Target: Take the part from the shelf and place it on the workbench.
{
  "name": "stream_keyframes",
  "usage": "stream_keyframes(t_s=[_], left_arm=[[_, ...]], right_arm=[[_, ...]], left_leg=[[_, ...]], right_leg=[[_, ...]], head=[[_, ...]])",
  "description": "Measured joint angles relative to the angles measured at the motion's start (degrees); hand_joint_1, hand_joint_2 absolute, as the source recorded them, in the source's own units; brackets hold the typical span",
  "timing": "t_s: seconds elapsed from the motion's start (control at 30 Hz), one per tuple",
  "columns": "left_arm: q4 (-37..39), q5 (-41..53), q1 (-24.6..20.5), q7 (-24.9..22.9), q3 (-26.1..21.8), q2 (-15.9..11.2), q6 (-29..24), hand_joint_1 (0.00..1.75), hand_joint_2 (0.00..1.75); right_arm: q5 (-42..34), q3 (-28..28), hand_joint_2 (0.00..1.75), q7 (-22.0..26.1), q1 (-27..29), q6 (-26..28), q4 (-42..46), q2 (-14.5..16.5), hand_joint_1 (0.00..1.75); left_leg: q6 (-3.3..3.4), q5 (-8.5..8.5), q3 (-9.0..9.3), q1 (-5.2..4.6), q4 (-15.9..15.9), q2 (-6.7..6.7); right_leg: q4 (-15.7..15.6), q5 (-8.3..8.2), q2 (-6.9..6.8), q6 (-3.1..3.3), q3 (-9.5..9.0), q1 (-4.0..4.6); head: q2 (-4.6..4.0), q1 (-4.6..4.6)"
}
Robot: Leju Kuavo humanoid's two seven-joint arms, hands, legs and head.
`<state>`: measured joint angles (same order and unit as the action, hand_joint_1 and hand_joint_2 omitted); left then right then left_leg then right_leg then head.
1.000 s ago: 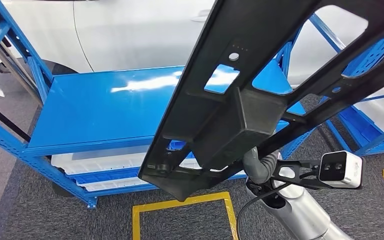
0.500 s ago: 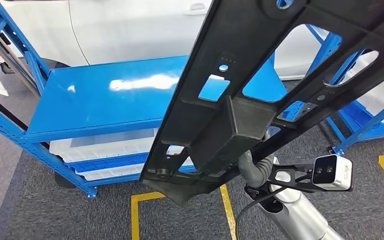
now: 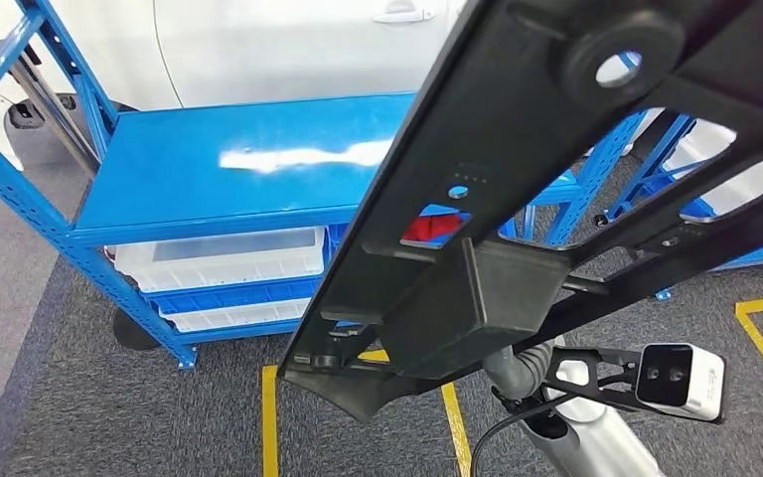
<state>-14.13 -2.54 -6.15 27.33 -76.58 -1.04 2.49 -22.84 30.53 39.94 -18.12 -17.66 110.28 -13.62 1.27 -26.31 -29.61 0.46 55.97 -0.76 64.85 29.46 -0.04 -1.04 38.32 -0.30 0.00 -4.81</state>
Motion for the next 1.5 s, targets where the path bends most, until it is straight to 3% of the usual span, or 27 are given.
stream_keyframes(t_s=[0.03, 0.07, 0.1, 0.13, 0.2, 0.27, 0.3, 0.4, 0.43, 0.5, 0.57, 0.6, 0.63, 0.7, 0.77, 0.83, 0.9, 0.93, 1.0, 1.07, 1.1, 1.13, 1.2, 1.27, 1.3, 1.43, 1.5], left_arm=[[0.01, 0.00, -0.02, -0.07, -0.01, 0.01, -0.22, 0.00, 1.75], [0.00, 0.00, 0.00, -0.13, -0.02, 0.01, -0.42, 0.00, 1.75], [-0.01, 0.00, 0.01, -0.26, -0.05, 0.02, -0.65, 0.00, 1.75], [-0.01, 0.00, 0.01, -0.39, -0.10, 0.02, -0.90, 0.00, 1.75], [-0.01, 0.00, 0.02, -0.74, -0.32, 0.02, -1.45, 0.00, 1.75], [-0.02, 0.00, 0.04, -1.04, -0.57, 0.02, -1.73, 0.00, 1.75], [-0.02, 0.00, 0.05, -1.21, -0.66, 0.01, -1.75, 0.00, 1.75], [-0.03, 0.00, 0.10, -2.22, -0.74, -0.08, -1.75, 0.00, 1.75], [-0.03, 0.00, 0.14, -2.79, -0.75, -0.13, -1.75, 0.00, 1.75], [-0.04, 0.00, 0.17, -4.02, -0.75, -0.27, -1.82, 0.00, 1.75], [-0.04, 0.00, 0.17, -5.05, -0.75, -0.40, -2.09, 0.00, 1.75], [-0.04, 0.00, 0.16, -5.51, -0.75, -0.46, -2.35, 0.00, 1.75], [-0.04, 0.00, 0.17, -5.96, -0.75, -0.55, -2.65, 0.00, 1.75], [-0.04, -0.01, 0.17, -6.65, -0.76, -0.75, -3.24, 0.00, 1.75], [-0.10, -0.03, 0.11, -7.04, -0.78, -1.10, -3.58, 0.00, 1.75], [-0.18, -0.03, 0.12, -7.36, -0.78, -1.40, -3.85, 0.00, 1.75], [-0.21, -0.01, 0.23, -7.78, -0.79, -1.52, -4.28, 0.00, 1.75], [-0.22, -0.01, 0.24, -8.05, -0.79, -1.56, -4.54, 0.00, 1.75], [-0.23, -0.01, 0.28, -8.50, -0.78, -1.55, -4.91, 0.00, 1.75], [-0.23, -0.02, 0.37, -8.94, -0.78, -1.54, -5.03, 0.00, 1.75], [-0.23, -0.02, 0.43, -9.15, -0.78, -1.53, -5.04, 0.00, 1.75], [-0.23, -0.02, 0.51, -9.37, -0.78, -1.51, -5.06, 0.00, 1.75], [-0.23, -0.02, 0.71, -9.68, -0.78, -1.39, -5.07, 0.00, 1.75], [-0.23, -0.02, 0.79, -9.78, -0.78, -1.21, -4.95, 0.00, 1.75], [-0.23, -0.02, 0.78, -9.78, -0.77, -1.14, -4.73, 0.00, 1.75], [-0.23, -0.02, 0.71, -9.45, -0.74, -1.00, -3.43, 0.00, 1.75], [-0.23, -0.02, 0.69, -9.14, -0.74, -0.98, -3.07, 0.00, 1.75]], right_arm=[[0.21, -0.11, 1.75, -0.01, 0.10, -0.43, 0.08, 0.31, 1.75], [0.39, -0.16, 1.75, -0.01, 0.20, -0.71, 0.12, 0.65, 1.75], [0.53, -0.19, 1.75, -0.01, 0.27, -0.88, 0.12, 1.01, 1.75], [0.61, -0.19, 1.75, -0.01, 0.28, -0.96, 0.12, 1.36, 1.75], [0.73, -0.09, 1.75, -0.01, 0.12, -0.98, 0.13, 2.09, 1.75], [0.81, 0.08, 1.75, -0.01, -0.19, -0.96, 0.29, 2.78, 1.75], [0.85, 0.15, 1.75, -0.01, -0.35, -0.90, 0.43, 3.05, 1.75], [1.09, 0.31, 1.75, -0.01, -0.82, -0.35, 0.70, 3.43, 1.75], [1.16, 0.40, 1.75, -0.02, -1.02, -0.07, 0.71, 3.54, 1.75], [1.11, 0.61, 1.75, -0.01, -1.38, 0.42, 0.71, 3.77, 1.75], [1.02, 0.79, 1.75, -0.02, -1.50, 0.71, 0.71, 3.90, 1.75], [1.01, 0.85, 1.75, -0.02, -1.50, 0.84, 0.71, 3.91, 1.75], [1.05, 0.89, 1.75, -0.02, -1.49, 0.95, 0.71, 3.92, 1.75], [1.12, 0.92, 1.75, -0.01, -1.48, 1.08, 0.71, 3.95, 1.75], [1.02, 0.90, 1.75, -0.01, -1.45, 1.10, 0.71, 4.00, 1.75], [0.67, 0.85, 1.75, 0.00, -1.43, 1.08, 0.71, 4.02, 1.75], [0.09, 0.73, 1.75, -0.01, -1.44, 1.07, 0.64, 4.01, 1.75], [-0.33, 0.62, 1.75, -0.01, -1.45, 1.08, 0.58, 3.98, 1.75], [-1.10, 0.36, 1.75, -0.02, -1.46, 1.10, 0.32, 3.81, 1.75], [-1.69, -0.01, 1.75, -0.01, -1.33, 0.49, -0.25, 3.44, 1.75], [-1.82, -0.32, 1.75, -0.01, -1.12, -0.17, -0.65, 3.24, 1.75], [-1.85, -0.74, 1.75, -0.02, -0.84, -0.99, -1.04, 3.05, 1.75], [-1.59, -1.85, 1.75, -0.03, -0.25, -2.50, -1.58, 2.82, 1.75], [-1.16, -2.90, 1.75, -0.02, 0.08, -2.95, -1.72, 2.64, 1.75], [-1.01, -3.28, 1.75, -0.01, 0.20, -2.63, -1.69, 2.46, 1.75], [-2.20, -4.09, 1.75, 0.00, 0.43, -0.83, -1.51, 0.88, 1.75], [-2.98, -4.25, 1.75, 0.01, 0.40, -1.01, -1.39, 0.21, 1.75]], left_leg=[[0.07, 0.59, -0.84, -0.01, 0.08, -0.03], [0.02, 1.19, -1.71, 0.00, 0.20, -0.04], [-0.07, 1.75, -2.63, 0.01, 0.38, -0.05], [-0.19, 2.24, -3.53, 0.04, 0.64, -0.05], [-0.60, 3.06, -5.19, 0.13, 1.39, -0.03], [-1.24, 3.75, -6.36, 0.07, 2.08, 0.04], [-1.61, 4.14, -6.67, 0.05, 2.22, 0.07], [-2.69, 4.99, -7.18, 0.14, 2.14, 0.18], [-2.96, 3.91, -7.67, 0.20, 2.93, 0.23], [-3.33, -1.06, -9.42, 0.33, 7.77, 0.30], [-3.58, -5.80, -11.17, 0.36, 15.12, 0.31], [-3.63, -6.39, -11.31, 0.36, 17.67, 0.31], [-3.58, -5.68, -10.55, 0.35, 18.42, 0.31], [-3.10, -2.76, -6.14, 0.27, 14.09, 0.33], [-2.38, -2.55, -0.08, -0.01, 5.74, 0.35], [-1.83, -3.57, 2.58, -0.41, 0.97, 0.35], [-1.22, -2.85, 2.12, -0.43, 0.21, 0.25], [-0.83, -2.34, 1.84, -0.33, 0.02, 0.17], [-0.20, -1.19, 1.06, -0.12, -0.30, -0.01], [0.00, -0.24, -0.11, -0.15, -0.22, -0.03], [-0.02, 0.19, -0.69, -0.16, -0.15, -0.04], [-0.09, 0.52, -1.22, -0.15, -0.04, -0.03], [-0.30, 0.92, -1.99, -0.13, 0.33, 0.00], [-0.68, 1.10, -2.55, -0.21, 0.79, 0.00], [-0.92, 1.20, -2.70, -0.26, 0.96, 0.00], [-2.14, 1.10, -3.25, -0.27, 1.50, 0.09], [-2.63, -1.74, -5.03, -0.13, 5.54, 0.22]], right_leg=[[3.64, 2.60, 0.00, -0.23, 0.93, -0.12], [6.82, 4.07, -0.01, -0.48, 1.48, -0.26], [8.69, 4.22, -0.02, -0.68, 1.37, -0.41], [8.68, 3.19, -0.03, -0.82, 0.37, -0.56], [2.98, 0.44, -0.01, -0.85, -4.36, -0.84], [-4.17, 0.22, 0.10, -0.37, -8.98, -0.66], [-6.09, 0.68, 0.18, 0.01, -9.99, -0.48], [-6.72, -0.21, 0.23, 1.49, -9.34, -0.31], [-6.81, -0.83, 0.14, 2.04, -8.82, -0.38], [-6.94, -2.16, -0.02, 2.80, -7.43, -0.43], [-6.84, -3.46, -0.01, 3.05, -5.70, -0.22], [-6.74, -4.11, 0.00, 3.07, -4.78, -0.09], [-6.62, -4.73, 0.00, 3.04, -3.87, 0.03], [-6.33, -5.83, 0.02, 2.89, -2.25, 0.22], [-6.15, -6.80, 0.00, 2.48, -1.23, 0.43], [-6.31, -7.71, -0.13, 1.83, -0.95, 0.41], [-6.52, -8.28, -0.17, 1.11, -0.87, 0.23], [-6.01, -7.63, -0.11, 0.79, -0.56, 0.15], [-1.68, -3.46, 0.01, 0.25, 1.05, -0.02], [5.88, 1.42, 0.03, -0.24, 3.44, -0.20], [8.67, 2.46, 0.02, -0.45, 4.02, -0.31], [9.39, 2.28, 0.01, -0.58, 3.57, -0.41], [4.05, -0.26, -0.02, -0.58, -0.78, -0.57], [-3.81, -1.87, -0.02, -0.07, -5.88, -0.40], [-6.09, -2.07, -0.01, 0.29, -7.19, -0.25], [-7.37, -2.54, 0.01, 1.83, -7.19, -0.26], [-7.77, -2.99, 0.09, 2.48, -7.09, -0.53]], head=[[0.00, 0.00], [0.00, 0.00], [0.00, 0.00], [0.00, 0.00], [0.00, 0.00], [0.00, -0.01], [0.00, -0.02], [0.00, -0.03], [0.00, -0.03], [0.00, -0.03], [0.00, -0.03], [0.00, -0.03], [0.00, -0.03], [0.00, -0.04], [0.00, -0.04], [0.00, -0.03], [0.00, -0.04], [0.00, -0.04], [0.00, -0.04], [0.00, -0.04], [0.00, -0.04], [0.00, -0.04], [0.00, -0.04], [0.00, -0.04], [0.00, -0.04], [0.00, -0.04], [0.00, -0.04]])
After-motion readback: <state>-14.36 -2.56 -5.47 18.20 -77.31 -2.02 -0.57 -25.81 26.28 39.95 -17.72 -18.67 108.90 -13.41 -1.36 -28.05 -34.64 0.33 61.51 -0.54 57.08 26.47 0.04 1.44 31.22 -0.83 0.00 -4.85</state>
